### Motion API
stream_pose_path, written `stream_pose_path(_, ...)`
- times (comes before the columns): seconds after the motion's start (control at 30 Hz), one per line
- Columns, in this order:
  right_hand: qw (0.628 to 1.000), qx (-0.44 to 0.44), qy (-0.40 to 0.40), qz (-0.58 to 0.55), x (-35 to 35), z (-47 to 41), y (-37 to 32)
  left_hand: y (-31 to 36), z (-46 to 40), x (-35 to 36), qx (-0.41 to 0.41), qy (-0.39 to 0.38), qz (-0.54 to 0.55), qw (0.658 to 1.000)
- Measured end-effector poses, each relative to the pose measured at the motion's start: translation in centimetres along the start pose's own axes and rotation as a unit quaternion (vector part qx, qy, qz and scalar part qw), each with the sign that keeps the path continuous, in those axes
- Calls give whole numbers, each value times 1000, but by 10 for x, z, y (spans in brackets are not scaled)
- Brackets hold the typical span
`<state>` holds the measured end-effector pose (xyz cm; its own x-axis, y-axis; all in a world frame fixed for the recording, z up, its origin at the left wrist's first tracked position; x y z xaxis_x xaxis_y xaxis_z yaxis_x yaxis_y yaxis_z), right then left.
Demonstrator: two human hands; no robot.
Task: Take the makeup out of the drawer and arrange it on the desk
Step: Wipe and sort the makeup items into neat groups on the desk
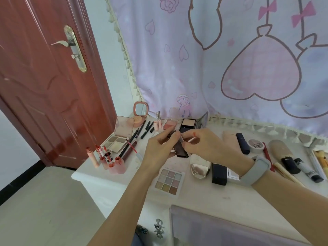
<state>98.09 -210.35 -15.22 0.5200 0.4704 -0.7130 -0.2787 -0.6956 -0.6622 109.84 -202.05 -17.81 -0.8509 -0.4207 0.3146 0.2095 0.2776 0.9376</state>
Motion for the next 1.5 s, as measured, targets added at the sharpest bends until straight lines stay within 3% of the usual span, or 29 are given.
stream_pose_path(0.23, 999, 46, 14, 11, -17, -21, 0, 16, -28, 9, -37, -20, -71, 997)
stream_pose_path(0.37, 993, 92, 64, 38, -31, -36, 4, 25, -49, 14, -62, -19, -77, 995)
stream_pose_path(0.57, 968, 209, 84, -113, -52, -51, 28, 21, -79, 8, -148, 2, 55, 987)
stream_pose_path(0.67, 949, 251, 95, -167, -43, -47, 43, 7, -83, 0, -178, 38, 56, 982)
stream_pose_path(0.83, 941, 292, 85, -146, -29, -37, 68, -16, -82, -2, -199, 47, -94, 974)
stream_pose_path(0.93, 944, 297, 89, -116, -26, -35, 76, -28, -83, 1, -171, 54, -197, 964)
stream_pose_path(1.13, 946, 303, 82, -84, -23, -34, 83, -37, -82, 1, -108, 10, -388, 915)
stream_pose_path(1.27, 941, 319, 75, -86, -22, -31, 82, -39, -83, 0, -101, -11, -437, 894)
stream_pose_path(1.5, 917, 354, 66, -169, -24, -30, 79, -41, -78, 2, -95, -9, -432, 897)
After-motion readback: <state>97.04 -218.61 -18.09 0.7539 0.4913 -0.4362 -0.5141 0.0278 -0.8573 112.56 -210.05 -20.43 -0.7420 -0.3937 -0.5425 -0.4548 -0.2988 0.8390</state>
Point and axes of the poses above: each hand's wrist, its own z-axis away from the middle knuckle, its own x-axis out of the palm, y = z × x, the point moved 1 cm from there along -z, towards the middle knuckle, and after that the axes turned 10 degrees about z, right-handed, at the moved point
